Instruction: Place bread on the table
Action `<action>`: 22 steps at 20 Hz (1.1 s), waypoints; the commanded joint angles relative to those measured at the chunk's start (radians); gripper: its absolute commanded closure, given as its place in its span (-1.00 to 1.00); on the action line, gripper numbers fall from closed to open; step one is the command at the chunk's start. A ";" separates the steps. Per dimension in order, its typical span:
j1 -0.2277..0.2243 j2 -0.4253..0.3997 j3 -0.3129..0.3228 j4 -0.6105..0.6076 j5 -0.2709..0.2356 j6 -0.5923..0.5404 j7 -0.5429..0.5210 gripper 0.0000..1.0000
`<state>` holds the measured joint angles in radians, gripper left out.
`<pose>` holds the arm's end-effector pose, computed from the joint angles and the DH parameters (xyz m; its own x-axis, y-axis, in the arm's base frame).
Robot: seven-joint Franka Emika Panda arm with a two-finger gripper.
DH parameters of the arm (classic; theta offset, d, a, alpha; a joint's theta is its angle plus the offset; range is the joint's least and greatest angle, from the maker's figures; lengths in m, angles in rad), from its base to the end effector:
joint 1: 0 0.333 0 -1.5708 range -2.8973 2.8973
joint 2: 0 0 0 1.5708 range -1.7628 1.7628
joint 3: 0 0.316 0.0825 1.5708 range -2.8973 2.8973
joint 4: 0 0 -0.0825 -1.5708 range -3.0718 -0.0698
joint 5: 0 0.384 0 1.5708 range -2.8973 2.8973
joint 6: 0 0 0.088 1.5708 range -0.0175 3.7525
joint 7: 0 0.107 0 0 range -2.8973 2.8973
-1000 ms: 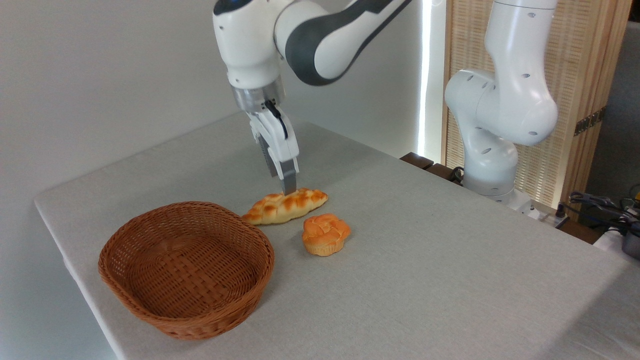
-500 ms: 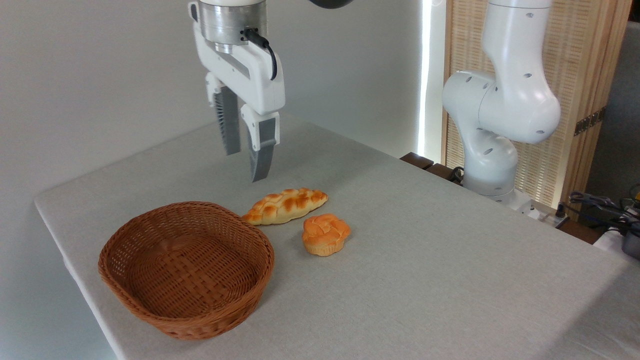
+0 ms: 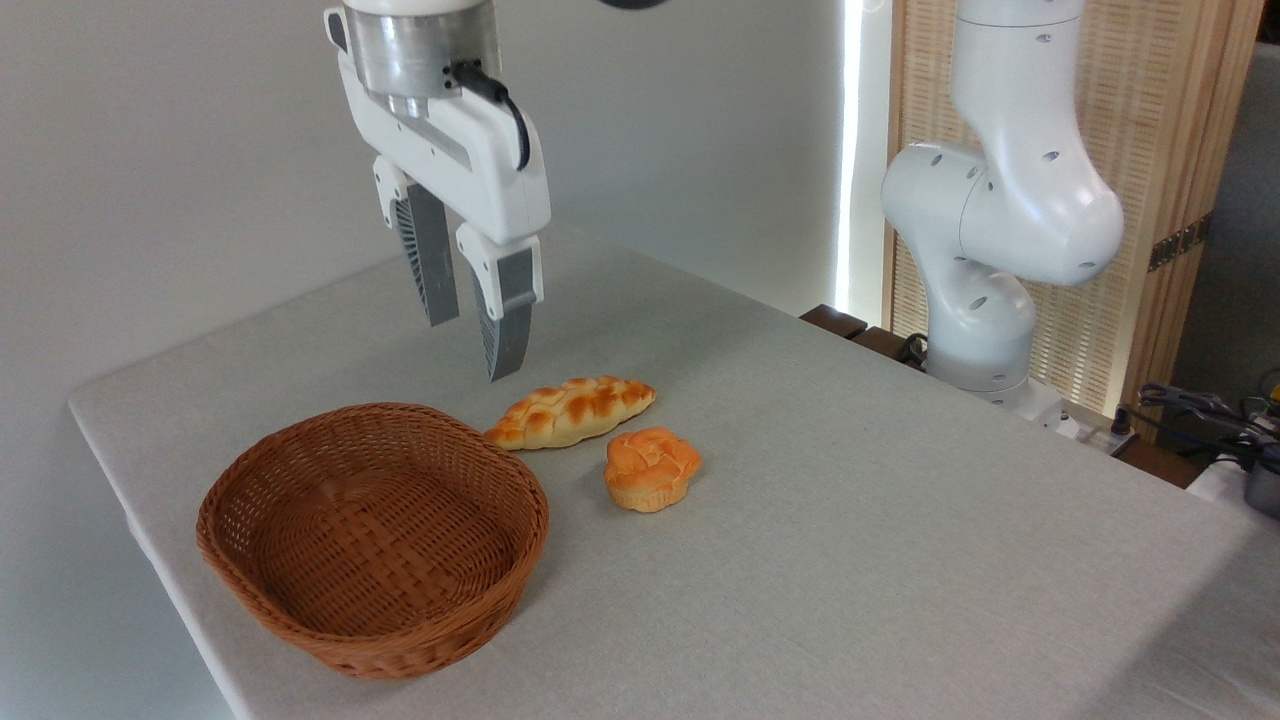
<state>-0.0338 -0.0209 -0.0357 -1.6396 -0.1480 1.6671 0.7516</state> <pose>0.5542 -0.0533 0.6131 0.6866 -0.7145 0.1346 -0.7260 -0.6836 0.0747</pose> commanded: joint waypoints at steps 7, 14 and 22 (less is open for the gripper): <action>-0.028 0.032 -0.001 0.106 0.080 -0.121 -0.021 -1.00; -0.028 0.032 0.005 0.104 0.116 -0.118 -0.011 -1.00; -0.028 0.032 0.007 0.095 0.123 -0.119 -0.011 -1.00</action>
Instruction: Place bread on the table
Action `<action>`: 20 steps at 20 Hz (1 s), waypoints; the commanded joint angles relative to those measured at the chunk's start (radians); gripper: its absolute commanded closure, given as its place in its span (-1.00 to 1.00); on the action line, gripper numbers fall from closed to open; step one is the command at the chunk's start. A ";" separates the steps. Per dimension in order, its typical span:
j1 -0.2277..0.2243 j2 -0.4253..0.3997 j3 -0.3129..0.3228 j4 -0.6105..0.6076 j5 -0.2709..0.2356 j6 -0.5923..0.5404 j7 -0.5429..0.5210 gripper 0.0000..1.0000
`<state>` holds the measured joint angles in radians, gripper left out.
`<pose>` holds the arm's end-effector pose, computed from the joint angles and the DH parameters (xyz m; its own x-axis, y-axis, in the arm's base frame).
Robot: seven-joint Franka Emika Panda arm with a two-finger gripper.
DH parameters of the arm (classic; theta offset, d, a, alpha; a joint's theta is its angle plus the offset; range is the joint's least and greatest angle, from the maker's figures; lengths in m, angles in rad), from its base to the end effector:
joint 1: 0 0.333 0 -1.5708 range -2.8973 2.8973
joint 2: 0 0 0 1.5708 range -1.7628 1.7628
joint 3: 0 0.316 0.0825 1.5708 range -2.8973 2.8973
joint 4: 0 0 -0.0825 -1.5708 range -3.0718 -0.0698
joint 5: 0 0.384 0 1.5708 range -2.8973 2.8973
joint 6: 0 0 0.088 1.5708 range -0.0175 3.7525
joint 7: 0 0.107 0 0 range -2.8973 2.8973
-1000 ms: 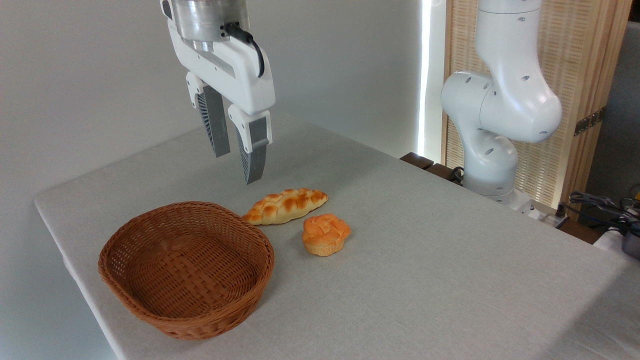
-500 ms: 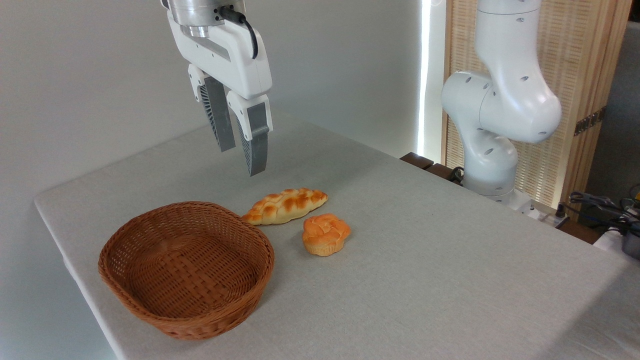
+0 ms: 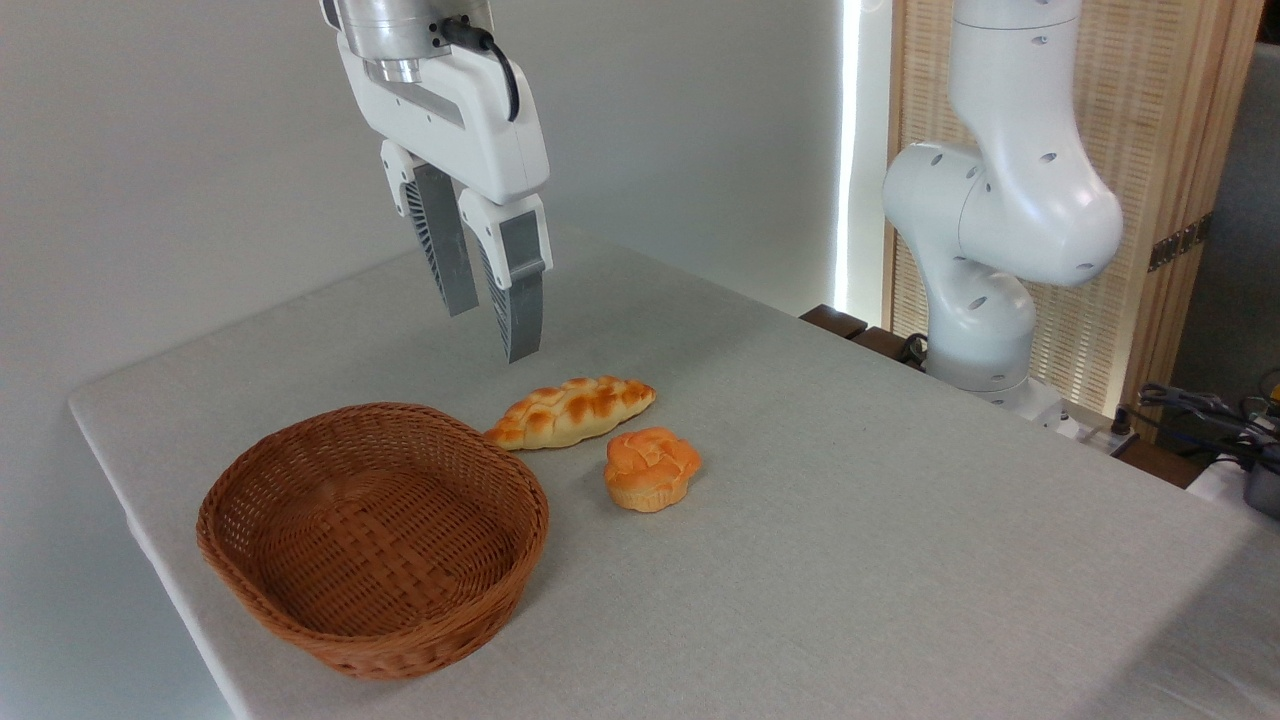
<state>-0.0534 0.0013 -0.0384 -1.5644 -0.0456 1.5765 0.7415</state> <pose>0.5529 -0.0558 0.6274 0.6723 -0.7392 0.0388 -0.7402 -0.6718 0.0264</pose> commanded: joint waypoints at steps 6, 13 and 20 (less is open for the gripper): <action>-0.008 0.009 0.009 0.018 0.053 -0.029 -0.013 -1.00; -0.008 0.014 0.008 0.017 0.044 -0.012 -0.071 -1.00; -0.008 0.014 0.009 0.018 0.038 -0.009 -0.065 -1.00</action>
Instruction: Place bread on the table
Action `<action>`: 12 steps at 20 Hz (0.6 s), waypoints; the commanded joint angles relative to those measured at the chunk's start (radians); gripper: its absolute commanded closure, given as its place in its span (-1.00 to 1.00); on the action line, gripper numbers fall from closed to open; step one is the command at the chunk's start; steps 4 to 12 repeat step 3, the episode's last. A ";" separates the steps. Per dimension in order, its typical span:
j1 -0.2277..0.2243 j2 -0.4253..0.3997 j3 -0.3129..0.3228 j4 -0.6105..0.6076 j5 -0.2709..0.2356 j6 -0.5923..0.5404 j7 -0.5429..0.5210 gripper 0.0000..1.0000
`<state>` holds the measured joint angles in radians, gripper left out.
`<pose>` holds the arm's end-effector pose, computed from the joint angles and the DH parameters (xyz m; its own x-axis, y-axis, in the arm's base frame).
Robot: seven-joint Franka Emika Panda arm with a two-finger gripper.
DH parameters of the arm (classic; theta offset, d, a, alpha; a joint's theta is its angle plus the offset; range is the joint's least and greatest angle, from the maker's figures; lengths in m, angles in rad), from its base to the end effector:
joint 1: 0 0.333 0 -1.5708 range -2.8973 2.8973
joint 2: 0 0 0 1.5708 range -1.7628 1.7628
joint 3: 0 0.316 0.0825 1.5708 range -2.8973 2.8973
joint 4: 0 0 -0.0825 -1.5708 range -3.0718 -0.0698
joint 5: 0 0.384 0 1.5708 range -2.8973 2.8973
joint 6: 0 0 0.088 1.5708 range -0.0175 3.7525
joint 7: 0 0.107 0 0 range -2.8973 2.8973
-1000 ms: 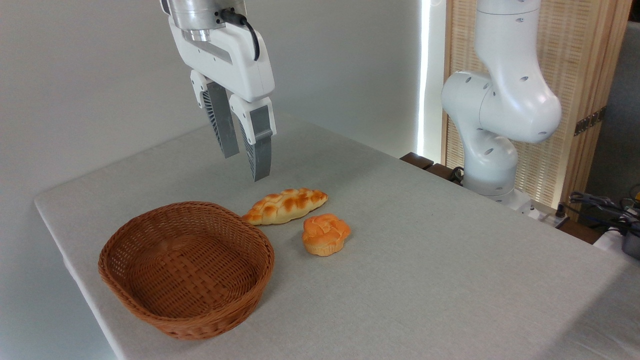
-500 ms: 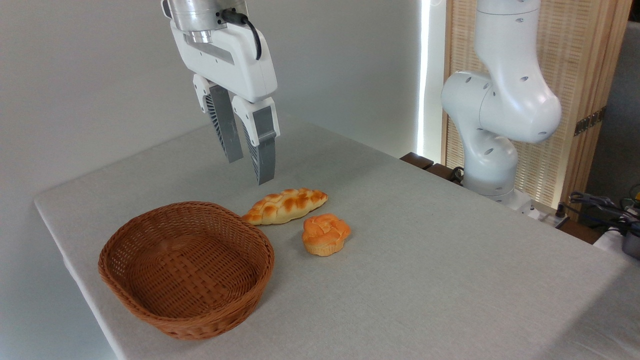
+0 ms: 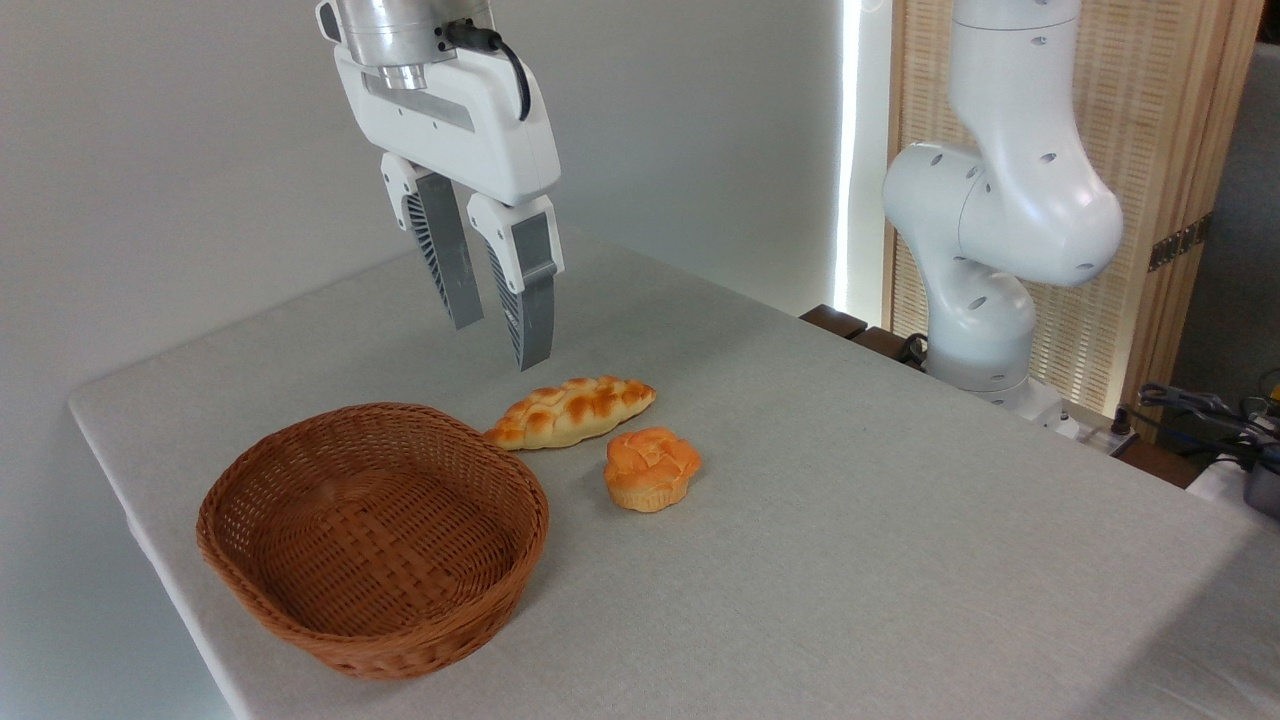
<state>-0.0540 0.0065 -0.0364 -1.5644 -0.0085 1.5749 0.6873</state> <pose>0.5546 -0.0511 0.6243 0.7125 -0.7016 0.0086 -0.7016 -0.7125 0.0042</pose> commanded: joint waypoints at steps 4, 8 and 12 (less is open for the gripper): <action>-0.007 0.009 0.007 0.018 -0.018 -0.006 -0.012 -1.00; -0.007 0.009 0.007 0.018 -0.018 -0.006 -0.012 -1.00; -0.007 0.009 0.007 0.018 -0.018 -0.006 -0.012 -1.00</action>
